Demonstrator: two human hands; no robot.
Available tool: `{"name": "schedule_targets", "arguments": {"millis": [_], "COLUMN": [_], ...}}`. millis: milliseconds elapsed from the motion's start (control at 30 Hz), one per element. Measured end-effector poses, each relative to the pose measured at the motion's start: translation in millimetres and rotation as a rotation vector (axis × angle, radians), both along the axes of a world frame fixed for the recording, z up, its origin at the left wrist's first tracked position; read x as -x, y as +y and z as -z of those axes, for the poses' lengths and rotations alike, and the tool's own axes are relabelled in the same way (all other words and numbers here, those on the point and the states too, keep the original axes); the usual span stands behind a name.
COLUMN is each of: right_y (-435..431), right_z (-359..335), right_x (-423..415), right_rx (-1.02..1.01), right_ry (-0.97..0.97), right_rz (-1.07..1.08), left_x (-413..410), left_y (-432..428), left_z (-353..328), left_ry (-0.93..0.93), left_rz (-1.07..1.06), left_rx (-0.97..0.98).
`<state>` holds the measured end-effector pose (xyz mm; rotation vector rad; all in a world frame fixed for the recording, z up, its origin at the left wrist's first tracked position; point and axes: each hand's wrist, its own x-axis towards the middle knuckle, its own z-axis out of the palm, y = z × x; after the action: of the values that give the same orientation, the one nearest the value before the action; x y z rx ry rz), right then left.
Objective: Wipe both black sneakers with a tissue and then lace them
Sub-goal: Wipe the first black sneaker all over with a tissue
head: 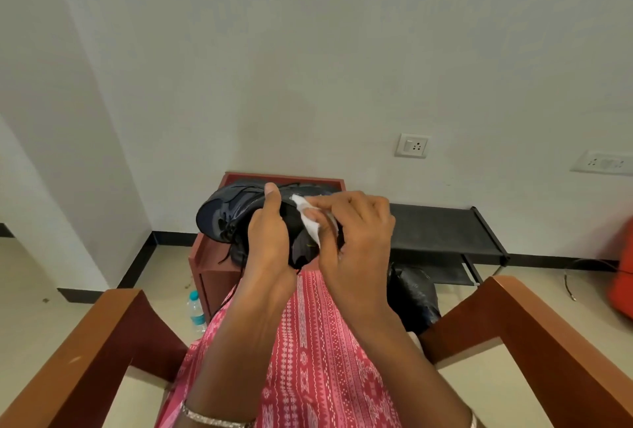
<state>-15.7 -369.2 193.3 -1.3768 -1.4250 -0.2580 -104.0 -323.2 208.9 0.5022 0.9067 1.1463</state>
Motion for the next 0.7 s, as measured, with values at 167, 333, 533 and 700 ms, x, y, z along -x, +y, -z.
{"name": "schedule_targets", "arguments": {"millis": [167, 333, 533, 700], "right_y": [-11, -34, -17, -23], "right_z": [12, 43, 19, 31], "right_x": [6, 24, 18, 23], "right_rx": [-0.019, -0.021, -0.139, -0.107], "right_ry": [0.015, -0.048, -0.114, -0.164], "right_rz": [0.027, -0.02, 0.056, 0.024], "left_x": [2, 1, 2, 6], "left_y": [1, 0, -3, -3], "left_z": [-6, -13, -7, -12], "left_ry": [-0.093, -0.106, -0.236, -0.212], "left_rz": [0.001, -0.052, 0.146, 0.168], "left_rx": [0.047, 0.13, 0.168, 0.165]}}
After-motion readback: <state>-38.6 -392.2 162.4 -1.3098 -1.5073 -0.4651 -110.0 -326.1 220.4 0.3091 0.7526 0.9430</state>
